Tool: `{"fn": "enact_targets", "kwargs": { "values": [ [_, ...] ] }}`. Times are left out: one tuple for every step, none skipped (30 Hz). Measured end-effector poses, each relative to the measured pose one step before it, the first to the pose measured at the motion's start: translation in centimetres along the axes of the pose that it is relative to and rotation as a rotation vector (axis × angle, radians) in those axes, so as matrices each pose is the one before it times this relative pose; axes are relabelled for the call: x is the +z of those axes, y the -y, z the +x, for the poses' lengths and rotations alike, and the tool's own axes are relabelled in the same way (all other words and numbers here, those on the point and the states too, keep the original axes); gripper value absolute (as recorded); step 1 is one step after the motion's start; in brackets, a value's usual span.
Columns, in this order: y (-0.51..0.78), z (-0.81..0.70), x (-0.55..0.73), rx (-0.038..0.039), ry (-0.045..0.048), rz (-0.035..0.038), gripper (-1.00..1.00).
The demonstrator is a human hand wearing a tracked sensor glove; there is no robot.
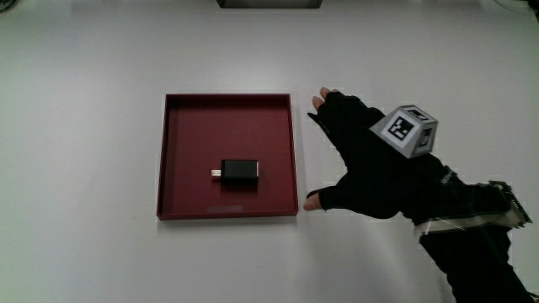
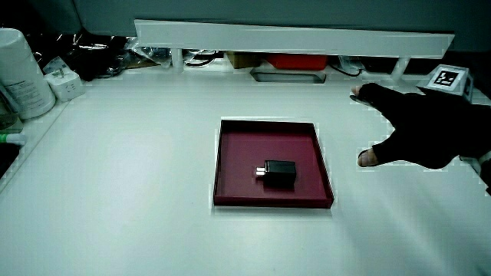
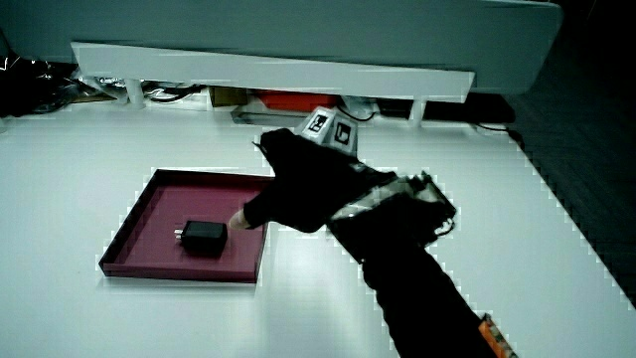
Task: Pick charger from plate
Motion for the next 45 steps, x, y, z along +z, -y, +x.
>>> {"fn": "enact_targets", "kwargs": {
  "values": [
    [-0.282, -0.392, -0.173, -0.02034, -0.01591, -0.01277, 0.00],
    [-0.516, -0.025, -0.178, 0.01989, 0.01514, 0.00364, 0.00],
    [-0.309, -0.270, -0.101, -0.02208, 0.01417, -0.00484, 0.00],
    [-0.557, 0.110, -0.120, 0.02261, 0.01148, 0.00209, 0.00],
    [-0.392, -0.108, -0.077, 0.00977, 0.00900, 0.00193, 0.00],
    [-0.368, -0.052, -0.090, -0.00001, 0.00683, -0.00151, 0.00],
    [-0.368, -0.053, -0.089, -0.00001, 0.00683, -0.00151, 0.00],
    [-0.405, -0.006, -0.121, -0.00370, 0.00828, -0.00338, 0.00],
    [-0.386, -0.081, -0.162, 0.00571, -0.00835, -0.00135, 0.00],
    [-0.471, 0.080, -0.196, -0.01074, 0.01268, -0.00297, 0.00],
    [-0.582, 0.182, -0.302, 0.01102, -0.00989, -0.00237, 0.00],
    [-0.473, -0.055, -0.259, -0.01160, -0.00949, -0.01181, 0.00],
    [-0.545, -0.027, -0.260, -0.00226, 0.00420, -0.00664, 0.00],
    [-0.467, -0.087, -0.202, -0.00893, 0.01166, -0.00411, 0.00],
    [-0.571, 0.051, -0.235, -0.00048, 0.01611, -0.00129, 0.00],
    [-0.542, 0.111, -0.279, -0.00050, -0.00853, -0.00855, 0.00],
    [-0.258, -0.318, -0.034, 0.00530, 0.10969, 0.08568, 0.00],
    [-0.274, -0.118, -0.192, 0.00278, -0.00345, -0.01003, 0.00],
    [-0.290, -0.066, -0.182, 0.00422, -0.00665, -0.00876, 0.00],
    [-0.293, 0.078, -0.226, -0.00882, 0.00750, 0.00059, 0.00],
    [-0.338, 0.178, -0.264, -0.00191, -0.01338, -0.01362, 0.00],
    [-0.014, -0.300, -0.006, 0.00465, 0.00945, 0.00772, 0.00],
    [-0.428, 0.284, -0.308, -0.00429, -0.01055, -0.01354, 0.00],
    [-0.235, -0.044, -0.133, -0.00500, 0.00001, -0.00165, 0.00],
    [-0.343, 0.149, -0.223, -0.00718, -0.00243, -0.00226, 0.00],
    [-0.217, 0.014, -0.164, -0.00259, 0.00623, 0.00294, 0.00],
    [-0.282, 0.031, -0.251, 0.00439, -0.00902, -0.01139, 0.00],
    [-0.320, 0.048, -0.243, -0.01024, 0.00802, 0.00490, 0.00],
    [-0.308, -0.012, -0.281, -0.00080, -0.00428, -0.01143, 0.00],
    [-0.408, 0.149, -0.317, -0.00579, 0.00446, -0.00460, 0.00],
    [-0.242, -0.022, -0.252, -0.00273, 0.00019, -0.00854, 0.00],
    [-0.303, 0.099, -0.271, -0.00627, -0.00747, -0.00090, 0.00],
    [-0.344, 0.139, -0.249, -0.00203, 0.00298, -0.00966, 0.00],
    [-0.195, 0.004, -0.139, -0.00622, -0.00621, -0.01082, 0.00],
    [-0.185, -0.022, -0.087, 0.00229, -0.00133, 0.00210, 0.00],
    [-0.151, -0.053, -0.096, 0.00010, 0.00340, 0.00277, 0.00],
    [-0.280, 0.107, -0.199, -0.00918, 0.00023, -0.00965, 0.00],
    [-0.046, -0.136, -0.076, 0.00781, -0.00398, 0.01238, 0.00],
    [-0.208, -0.013, -0.188, -0.00196, 0.00064, -0.00437, 0.00],
    [-0.039, -0.226, -0.098, 0.00788, -0.00336, 0.00645, 0.00],
    [-0.190, -0.057, -0.209, 0.00296, -0.00054, -0.00636, 0.00],
    [-0.299, 0.094, -0.286, -0.00692, 0.00774, 0.00002, 0.00],
    [-0.184, -0.088, -0.187, 0.00175, -0.00591, -0.00678, 0.00],
    [-0.395, 0.195, -0.361, -0.01160, -0.00283, -0.00669, 0.00],
    [-0.333, 0.104, -0.284, -0.00036, 0.00341, -0.00516, 0.00]
  ]
}}
